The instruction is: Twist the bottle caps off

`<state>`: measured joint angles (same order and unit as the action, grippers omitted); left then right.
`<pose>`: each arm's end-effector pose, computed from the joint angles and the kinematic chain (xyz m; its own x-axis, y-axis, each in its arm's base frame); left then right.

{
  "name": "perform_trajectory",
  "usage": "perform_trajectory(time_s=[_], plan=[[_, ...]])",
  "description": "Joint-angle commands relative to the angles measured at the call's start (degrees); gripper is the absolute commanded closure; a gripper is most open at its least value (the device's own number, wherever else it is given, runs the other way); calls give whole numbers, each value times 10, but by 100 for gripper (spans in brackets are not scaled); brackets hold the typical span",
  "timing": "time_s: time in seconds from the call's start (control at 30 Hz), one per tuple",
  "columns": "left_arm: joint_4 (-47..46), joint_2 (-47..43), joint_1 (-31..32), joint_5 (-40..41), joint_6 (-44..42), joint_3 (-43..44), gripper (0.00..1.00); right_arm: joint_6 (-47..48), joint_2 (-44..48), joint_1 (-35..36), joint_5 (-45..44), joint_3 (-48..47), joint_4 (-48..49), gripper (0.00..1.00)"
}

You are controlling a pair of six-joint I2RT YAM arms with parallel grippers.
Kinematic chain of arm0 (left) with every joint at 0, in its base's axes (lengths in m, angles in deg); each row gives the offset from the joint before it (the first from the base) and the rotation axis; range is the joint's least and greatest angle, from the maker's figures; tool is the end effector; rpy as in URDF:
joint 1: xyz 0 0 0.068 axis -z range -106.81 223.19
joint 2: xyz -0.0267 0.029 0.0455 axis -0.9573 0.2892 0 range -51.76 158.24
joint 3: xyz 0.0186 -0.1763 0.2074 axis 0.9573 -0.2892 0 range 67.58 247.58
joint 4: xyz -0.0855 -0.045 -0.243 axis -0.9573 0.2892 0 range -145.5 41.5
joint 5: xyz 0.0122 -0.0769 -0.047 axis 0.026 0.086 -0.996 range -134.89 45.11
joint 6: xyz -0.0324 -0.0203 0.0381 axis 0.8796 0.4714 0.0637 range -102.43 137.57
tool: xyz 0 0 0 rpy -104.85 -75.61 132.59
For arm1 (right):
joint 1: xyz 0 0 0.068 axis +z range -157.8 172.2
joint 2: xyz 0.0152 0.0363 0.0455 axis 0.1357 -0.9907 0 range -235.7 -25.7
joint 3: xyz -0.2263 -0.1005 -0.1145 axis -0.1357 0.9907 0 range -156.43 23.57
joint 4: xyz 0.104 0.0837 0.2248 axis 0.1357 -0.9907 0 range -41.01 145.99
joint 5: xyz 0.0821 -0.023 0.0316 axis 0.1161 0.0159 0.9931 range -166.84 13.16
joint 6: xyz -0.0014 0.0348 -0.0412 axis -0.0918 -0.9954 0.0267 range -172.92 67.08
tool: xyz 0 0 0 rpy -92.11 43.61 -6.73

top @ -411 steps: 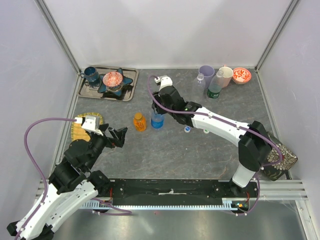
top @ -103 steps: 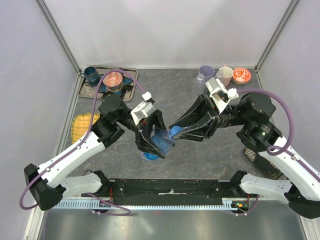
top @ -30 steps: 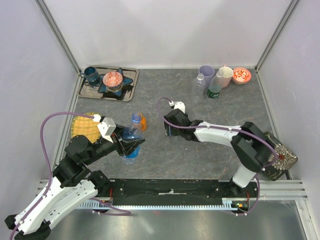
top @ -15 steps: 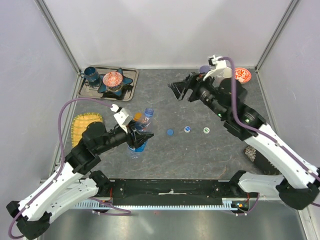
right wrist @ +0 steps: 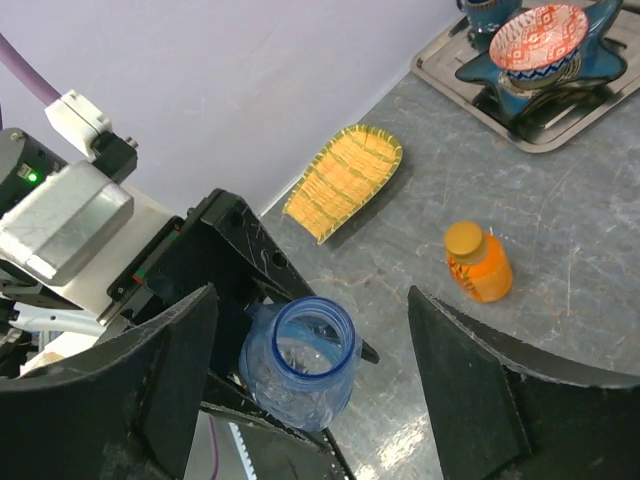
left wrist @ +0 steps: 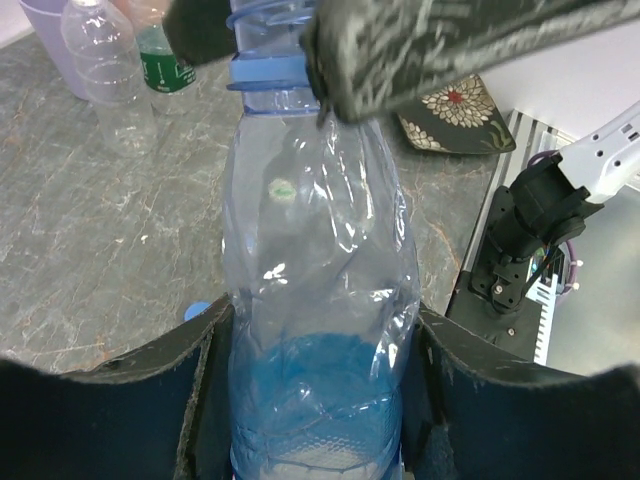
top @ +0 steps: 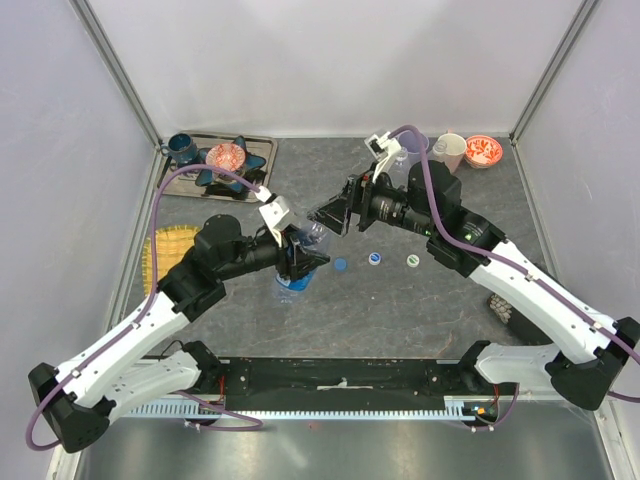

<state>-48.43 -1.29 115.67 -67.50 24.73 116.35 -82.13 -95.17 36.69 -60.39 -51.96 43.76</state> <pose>0.1415 -0.1481 0.3535 -0.2243 0.0494 -0.9733 0.8826 0.4337 -0.1814 0.1872 0.1979 0.4346 -0.4930 0.1716 -0.8529 -0.7245 0.4618 0.5117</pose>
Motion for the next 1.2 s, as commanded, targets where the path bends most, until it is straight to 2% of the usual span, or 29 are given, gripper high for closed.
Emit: perform_trajectory(time_s=[0.0, 0.27, 0.3, 0.37, 0.4, 0.43, 0.5, 0.53, 0.6, 0.63, 0.73, 0.9, 1.1, 1.17], plan=[[-42, 3, -1, -11, -22, 32, 48, 1, 4, 2, 32, -1, 13, 22], [-50, 16, -1, -10, -23, 32, 48, 6, -3, 2, 45, 8, 13, 50], [-51, 16, -1, -10, -23, 32, 48, 6, -3, 2, 46, 9, 12, 58], [-50, 16, -1, -4, -24, 32, 46, 9, -4, 2, 51, 10, 12, 67], [-50, 16, -1, 0, -24, 31, 45, 9, -4, 2, 53, 10, 12, 78], [-48, 16, -1, 14, -22, 32, 37, 8, -4, 2, 54, 9, 13, 85], [-43, 14, -1, 33, -21, 33, 30, 13, -1, 2, 52, 6, 11, 100], [-43, 11, -1, 52, -19, 33, 24, 15, 0, 2, 42, 6, 8, 100], [-33, 5, -1, 72, -18, 37, 19, 22, 5, 2, 31, -2, 1, 100], [-26, 4, -1, 104, -10, 40, 1, 24, 6, 2, 8, -6, -3, 100], [21, -5, -1, 174, -4, 58, 1, 35, 18, 2, -52, -16, -18, 100], [93, -48, -1, 293, 8, 76, 1, 49, 35, 2, -281, -41, -50, 100], [111, -155, -1, 360, 37, 39, 1, 81, -14, 2, -509, -69, -54, 100], [111, -183, -1, 352, 32, 21, 1, 102, -50, 1, -541, -66, -25, 100]])
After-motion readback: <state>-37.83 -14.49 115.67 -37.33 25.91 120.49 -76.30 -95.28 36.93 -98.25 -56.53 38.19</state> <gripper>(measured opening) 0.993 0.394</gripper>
